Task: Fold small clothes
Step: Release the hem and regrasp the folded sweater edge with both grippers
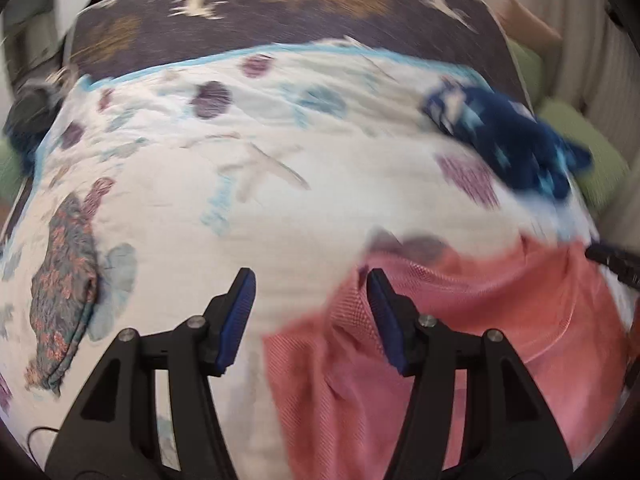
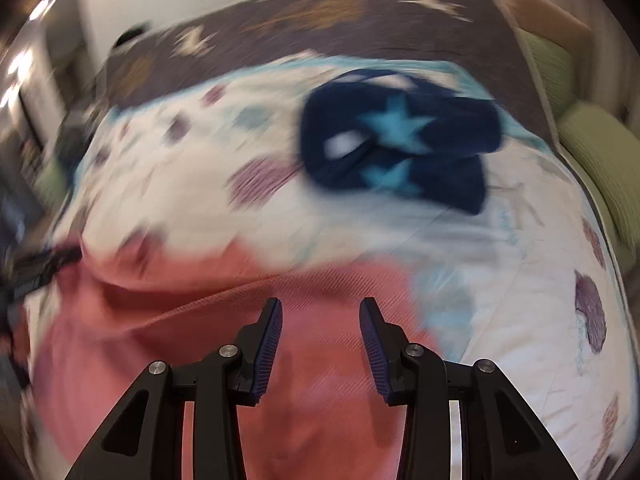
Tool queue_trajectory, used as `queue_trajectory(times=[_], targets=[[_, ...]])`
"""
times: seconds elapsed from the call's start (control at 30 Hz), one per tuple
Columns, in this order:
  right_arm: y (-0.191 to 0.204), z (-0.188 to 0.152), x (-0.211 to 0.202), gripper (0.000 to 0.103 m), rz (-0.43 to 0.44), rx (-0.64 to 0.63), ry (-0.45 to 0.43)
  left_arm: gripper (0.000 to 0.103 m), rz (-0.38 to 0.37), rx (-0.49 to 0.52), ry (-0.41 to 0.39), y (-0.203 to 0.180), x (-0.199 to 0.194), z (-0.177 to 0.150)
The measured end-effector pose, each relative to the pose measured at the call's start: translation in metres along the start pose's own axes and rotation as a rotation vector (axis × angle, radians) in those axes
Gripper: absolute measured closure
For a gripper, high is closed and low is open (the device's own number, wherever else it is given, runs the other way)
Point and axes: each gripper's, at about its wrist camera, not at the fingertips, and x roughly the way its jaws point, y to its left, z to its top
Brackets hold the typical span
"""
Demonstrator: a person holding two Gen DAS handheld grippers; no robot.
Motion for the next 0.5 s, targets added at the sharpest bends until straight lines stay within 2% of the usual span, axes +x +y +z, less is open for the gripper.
queue_trajectory(times=[0.07,0.13,0.3,0.5], targets=[[-0.018,0.006,0.005,0.062,-0.003,0.090,0.002,0.043,-0.022,-0.078,-0.015,0.017,-0.007,0.002],[-0.032,0.003,0.004,0.062,0.010,0.140,0.006,0.043,-0.062,-0.097,-0.026,0.027,-0.014,-0.002],[-0.050,-0.016,-0.003,0.062,0.011,0.172,0.021,0.043,-0.139,-0.028,0.038,0.028,-0.009,-0.017],[-0.067,-0.017,-0.003,0.062,0.110,0.226,0.032,0.044,-0.175,0.021,0.116,0.010,0.022,-0.021]])
